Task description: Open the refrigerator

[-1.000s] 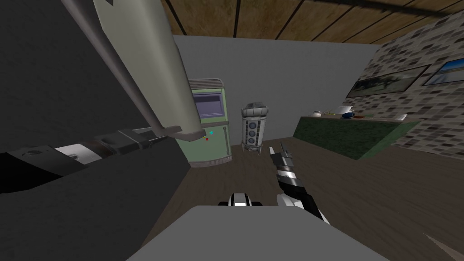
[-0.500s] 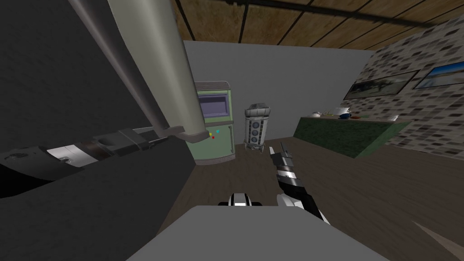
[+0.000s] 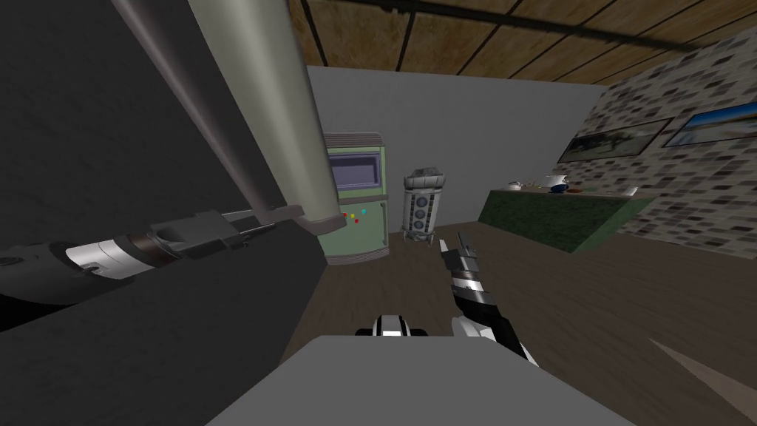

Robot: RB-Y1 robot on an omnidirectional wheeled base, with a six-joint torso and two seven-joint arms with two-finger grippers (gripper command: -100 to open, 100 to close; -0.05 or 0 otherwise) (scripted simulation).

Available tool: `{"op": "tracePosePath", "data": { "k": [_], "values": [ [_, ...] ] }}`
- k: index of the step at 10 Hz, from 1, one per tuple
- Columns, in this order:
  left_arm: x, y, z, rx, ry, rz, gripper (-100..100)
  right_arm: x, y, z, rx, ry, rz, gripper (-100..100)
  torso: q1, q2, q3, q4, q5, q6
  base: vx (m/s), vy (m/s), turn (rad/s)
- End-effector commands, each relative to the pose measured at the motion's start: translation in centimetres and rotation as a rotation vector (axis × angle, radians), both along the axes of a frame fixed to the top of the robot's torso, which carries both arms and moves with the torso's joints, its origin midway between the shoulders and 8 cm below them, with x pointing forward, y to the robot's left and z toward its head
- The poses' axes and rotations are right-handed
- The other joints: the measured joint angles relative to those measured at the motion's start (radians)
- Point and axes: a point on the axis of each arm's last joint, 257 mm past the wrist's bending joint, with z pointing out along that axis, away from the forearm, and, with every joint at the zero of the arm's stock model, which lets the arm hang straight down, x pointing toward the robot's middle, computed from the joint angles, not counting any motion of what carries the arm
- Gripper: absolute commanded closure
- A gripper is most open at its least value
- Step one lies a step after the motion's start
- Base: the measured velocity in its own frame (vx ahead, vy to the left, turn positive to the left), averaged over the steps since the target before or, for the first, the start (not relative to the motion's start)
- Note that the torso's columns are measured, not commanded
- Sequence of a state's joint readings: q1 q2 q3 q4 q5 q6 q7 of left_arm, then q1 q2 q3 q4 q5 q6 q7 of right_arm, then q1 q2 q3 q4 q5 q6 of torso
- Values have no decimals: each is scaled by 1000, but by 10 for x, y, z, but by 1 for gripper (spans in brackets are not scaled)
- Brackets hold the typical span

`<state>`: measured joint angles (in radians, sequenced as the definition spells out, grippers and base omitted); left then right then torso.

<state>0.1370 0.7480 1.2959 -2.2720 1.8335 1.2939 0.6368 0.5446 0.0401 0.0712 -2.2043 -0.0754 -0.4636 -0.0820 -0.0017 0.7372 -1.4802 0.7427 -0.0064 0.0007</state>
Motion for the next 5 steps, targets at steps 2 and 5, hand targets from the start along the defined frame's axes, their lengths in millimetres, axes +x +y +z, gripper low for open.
{"op": "tracePosePath", "data": {
  "k": [2,5],
  "values": [
    [-8,-19,1,-6,0,-60,100,0,0,0,0,0,0,0,-2,-4,-2,-4,1,1,-78,239,-41],
    [-12,-27,2,-9,-3,-89,100,0,0,0,0,0,0,0,5,-2,-1,-3,4,0,-94,247,-27]
  ]
}}
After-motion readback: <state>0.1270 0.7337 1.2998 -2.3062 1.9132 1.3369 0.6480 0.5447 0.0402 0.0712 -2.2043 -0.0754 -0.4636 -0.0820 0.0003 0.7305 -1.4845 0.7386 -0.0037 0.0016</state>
